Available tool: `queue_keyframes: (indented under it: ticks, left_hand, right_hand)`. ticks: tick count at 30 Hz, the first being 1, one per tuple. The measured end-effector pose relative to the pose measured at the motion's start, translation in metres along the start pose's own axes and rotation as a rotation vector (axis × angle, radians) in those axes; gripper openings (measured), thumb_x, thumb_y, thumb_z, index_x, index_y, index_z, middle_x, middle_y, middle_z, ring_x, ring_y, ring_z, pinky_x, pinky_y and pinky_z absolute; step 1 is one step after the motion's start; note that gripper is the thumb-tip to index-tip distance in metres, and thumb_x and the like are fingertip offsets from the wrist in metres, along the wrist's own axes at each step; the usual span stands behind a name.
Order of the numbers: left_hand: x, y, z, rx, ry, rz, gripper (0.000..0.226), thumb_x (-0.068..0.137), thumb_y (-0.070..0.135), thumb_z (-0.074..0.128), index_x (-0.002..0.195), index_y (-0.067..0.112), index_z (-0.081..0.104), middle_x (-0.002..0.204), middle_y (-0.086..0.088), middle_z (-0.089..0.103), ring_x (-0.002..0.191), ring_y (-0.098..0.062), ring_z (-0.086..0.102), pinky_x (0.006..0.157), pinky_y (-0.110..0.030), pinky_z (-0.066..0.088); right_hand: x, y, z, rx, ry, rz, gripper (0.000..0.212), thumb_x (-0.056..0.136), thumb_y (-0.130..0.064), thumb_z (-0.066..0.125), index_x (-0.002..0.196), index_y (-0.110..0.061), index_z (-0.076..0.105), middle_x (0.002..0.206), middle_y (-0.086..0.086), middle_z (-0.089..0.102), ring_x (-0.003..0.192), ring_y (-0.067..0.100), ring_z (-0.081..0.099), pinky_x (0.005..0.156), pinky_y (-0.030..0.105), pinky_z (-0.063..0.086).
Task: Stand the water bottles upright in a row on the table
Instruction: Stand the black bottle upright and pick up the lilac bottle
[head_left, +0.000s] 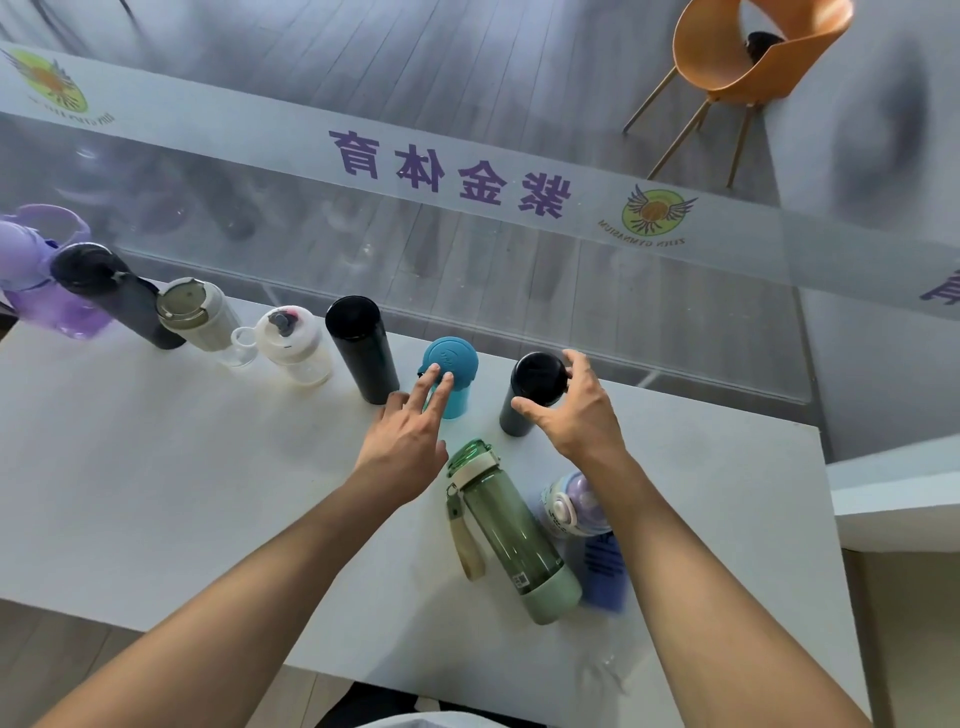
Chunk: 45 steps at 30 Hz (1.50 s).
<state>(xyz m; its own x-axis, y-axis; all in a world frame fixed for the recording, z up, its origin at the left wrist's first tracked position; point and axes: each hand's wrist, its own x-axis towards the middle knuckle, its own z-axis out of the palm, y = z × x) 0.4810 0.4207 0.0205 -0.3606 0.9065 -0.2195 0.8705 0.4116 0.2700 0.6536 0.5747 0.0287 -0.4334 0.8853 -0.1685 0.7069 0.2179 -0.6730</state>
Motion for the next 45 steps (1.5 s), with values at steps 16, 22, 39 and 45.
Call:
queue_keyframes:
  ticks: [16, 22, 39, 45]
  left_hand:
    - [0.029, 0.075, -0.014, -0.008, 0.181, 0.289, 0.075, 0.080, 0.015, 0.058, 0.149, 0.027, 0.030, 0.157, -0.004, 0.030, 0.133, -0.034, 0.038, 0.099, -0.046, 0.037]
    - [0.036, 0.089, -0.006, 0.101, 0.023, 0.290, 0.080, 0.085, 0.020, 0.052, 0.153, 0.032, 0.013, 0.164, 0.000, 0.009, 0.146, -0.034, 0.020, 0.107, -0.045, 0.028]
    - [0.037, 0.085, -0.007, 0.116, -0.042, 0.275, 0.087, 0.084, 0.019, 0.054, 0.154, 0.036, 0.005, 0.165, 0.007, -0.003, 0.142, -0.031, 0.024, 0.103, -0.046, 0.034]
    - [0.038, 0.085, -0.006, 0.111, -0.036, 0.285, 0.087, 0.084, 0.018, 0.055, 0.153, 0.036, 0.007, 0.165, 0.007, -0.002, 0.142, -0.031, 0.025, 0.102, -0.046, 0.035]
  right_hand:
    - [-0.116, 0.059, -0.053, 0.100, 0.054, 0.063, 0.071, 0.075, -0.062, 0.075, 0.135, -0.035, 0.048, 0.124, -0.010, 0.054, 0.117, 0.010, 0.053, 0.096, 0.031, 0.047]
    - [-0.135, 0.066, -0.042, -0.027, -0.050, 0.017, 0.096, 0.060, -0.066, 0.073, 0.145, -0.042, 0.035, 0.134, -0.011, 0.048, 0.121, 0.013, 0.053, 0.100, 0.037, 0.048]
    - [-0.066, 0.050, -0.039, 0.000, -0.009, -0.034, 0.075, 0.067, -0.050, 0.084, 0.128, -0.028, 0.048, 0.112, 0.004, 0.056, 0.095, 0.021, 0.060, 0.081, 0.028, 0.052]
    - [-0.039, 0.057, -0.047, 0.003, 0.083, -0.015, 0.073, 0.068, -0.041, 0.087, 0.128, -0.023, 0.051, 0.109, 0.007, 0.055, 0.091, 0.021, 0.057, 0.078, 0.023, 0.042]
